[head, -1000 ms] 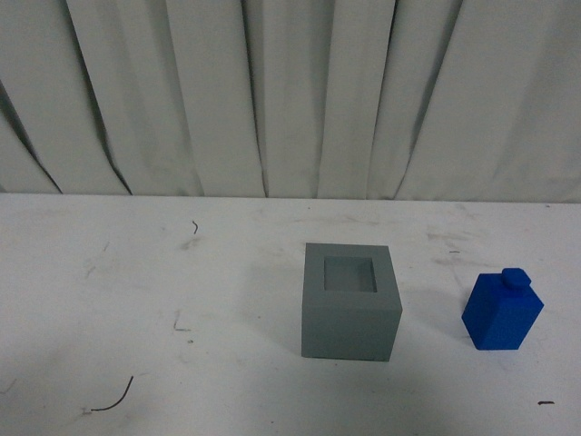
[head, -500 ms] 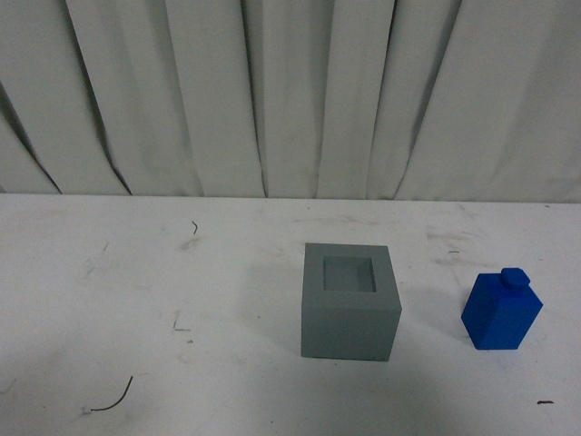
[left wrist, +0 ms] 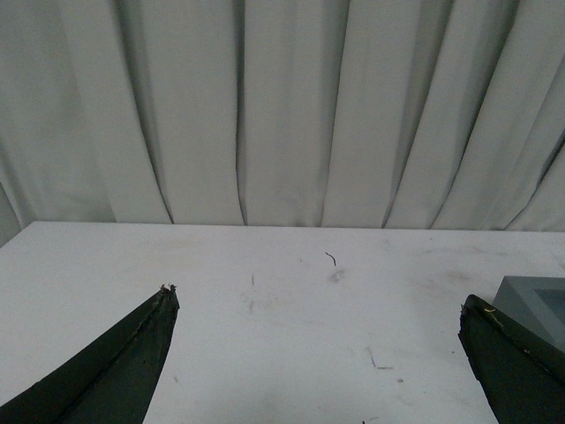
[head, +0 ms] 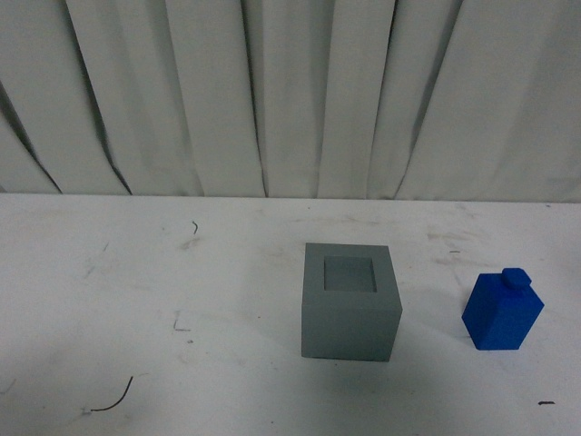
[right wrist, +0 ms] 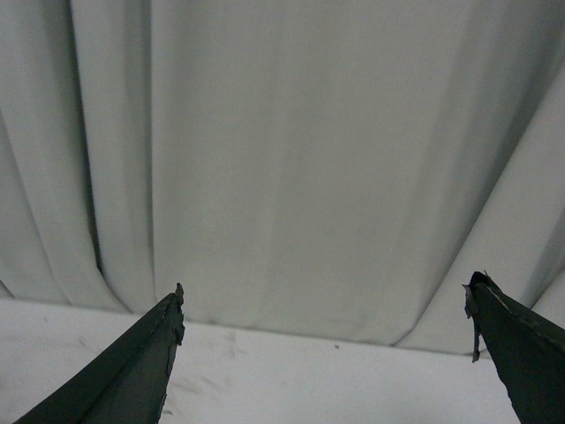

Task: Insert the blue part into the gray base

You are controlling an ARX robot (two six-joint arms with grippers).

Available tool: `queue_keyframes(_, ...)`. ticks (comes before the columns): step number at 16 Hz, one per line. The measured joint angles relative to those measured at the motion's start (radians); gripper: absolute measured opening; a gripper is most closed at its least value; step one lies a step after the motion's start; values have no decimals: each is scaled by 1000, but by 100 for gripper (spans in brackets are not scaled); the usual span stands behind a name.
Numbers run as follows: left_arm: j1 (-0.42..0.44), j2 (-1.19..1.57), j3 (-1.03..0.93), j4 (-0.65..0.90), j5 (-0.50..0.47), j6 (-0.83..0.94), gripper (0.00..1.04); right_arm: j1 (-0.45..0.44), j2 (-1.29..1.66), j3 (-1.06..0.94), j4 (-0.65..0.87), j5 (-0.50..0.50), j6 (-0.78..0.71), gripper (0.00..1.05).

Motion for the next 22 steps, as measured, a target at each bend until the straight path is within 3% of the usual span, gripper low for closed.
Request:
queue_keyframes(4, 0, 0, 0, 0, 0, 0, 98, 81, 270, 336, -301, -143, -344, 98)
queue_keyframes(8, 0, 0, 0, 0, 0, 0, 98, 121, 311, 585, -747, -255, -826, 98)
queue_keyframes(14, 0, 0, 0, 0, 0, 0, 98, 185, 418, 827, -1389, -229, -1374, 98)
queue_keyframes(18, 0, 0, 0, 0, 0, 0, 98, 211, 494, 958, -1724, -119, -1559, 98)
queue_keyframes(22, 0, 0, 0, 0, 0, 0, 98, 262, 573, 1017, -1855, -13, -1608, 98)
